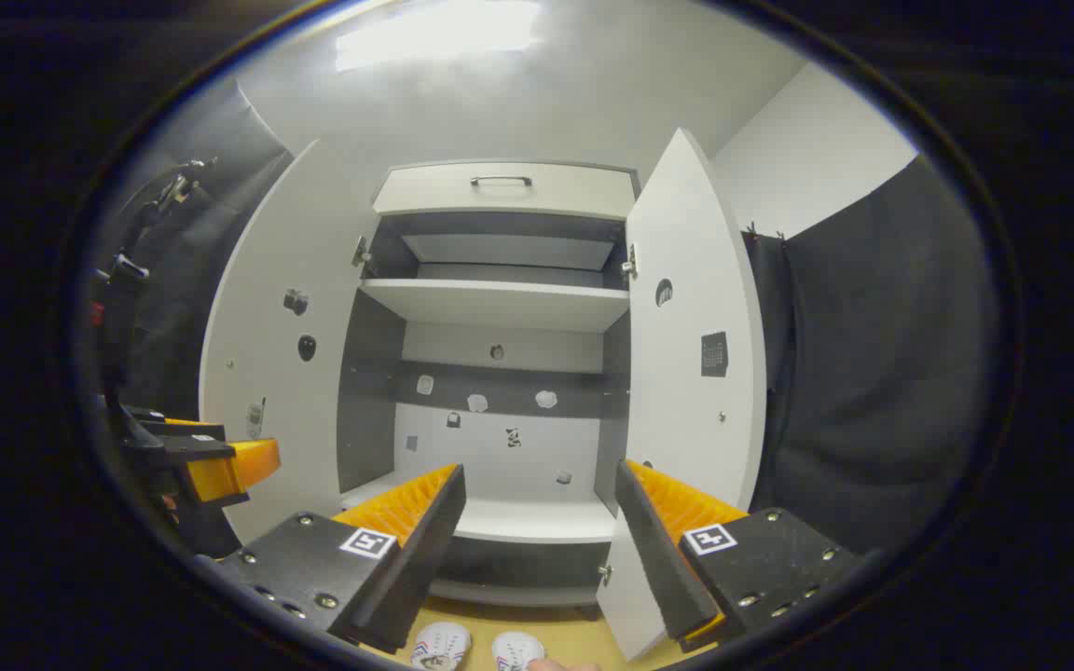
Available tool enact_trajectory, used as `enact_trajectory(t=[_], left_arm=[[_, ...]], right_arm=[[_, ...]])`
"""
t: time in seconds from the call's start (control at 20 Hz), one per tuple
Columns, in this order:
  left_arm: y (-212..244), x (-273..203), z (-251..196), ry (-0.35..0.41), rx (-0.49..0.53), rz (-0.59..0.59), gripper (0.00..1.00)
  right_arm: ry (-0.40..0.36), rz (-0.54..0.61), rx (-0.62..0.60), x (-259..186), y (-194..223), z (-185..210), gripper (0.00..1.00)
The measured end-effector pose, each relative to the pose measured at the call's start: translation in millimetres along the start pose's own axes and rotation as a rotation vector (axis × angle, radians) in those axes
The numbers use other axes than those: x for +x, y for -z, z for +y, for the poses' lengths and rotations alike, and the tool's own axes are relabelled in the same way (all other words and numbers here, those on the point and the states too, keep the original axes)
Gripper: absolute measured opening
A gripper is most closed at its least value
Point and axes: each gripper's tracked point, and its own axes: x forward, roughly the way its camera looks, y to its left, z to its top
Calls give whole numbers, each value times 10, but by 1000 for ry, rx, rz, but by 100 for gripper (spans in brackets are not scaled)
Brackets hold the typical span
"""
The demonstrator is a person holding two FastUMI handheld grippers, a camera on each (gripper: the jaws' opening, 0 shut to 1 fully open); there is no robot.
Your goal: Grab one shoe with the right hand and put it into the shoe cabinet, grab the other shoe with the left hand and put it into the shoe cabinet; then close the right door with the right hand and the left door with the left hand.
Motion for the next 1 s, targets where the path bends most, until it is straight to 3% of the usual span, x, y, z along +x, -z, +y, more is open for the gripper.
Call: enact_trajectory(t=[0.15,0.2,0.25,0.4,0.95,1.0], left_arm=[[18,24,7,-6,13,1,92],[24,38,-7,-2,14,2,96],[22,55,-25,1,15,0,92],[23,112,-85,14,21,-3,96],[3,177,-30,7,36,-20,96],[12,176,-12,2,37,-18,92]], right_arm=[[0,26,9,41,75,6,96],[3,38,9,54,108,-3,96],[5,50,6,62,137,-9,96],[18,69,-21,73,181,-48,96],[28,117,-14,167,377,-61,96],[24,126,-15,166,416,-50,96]])
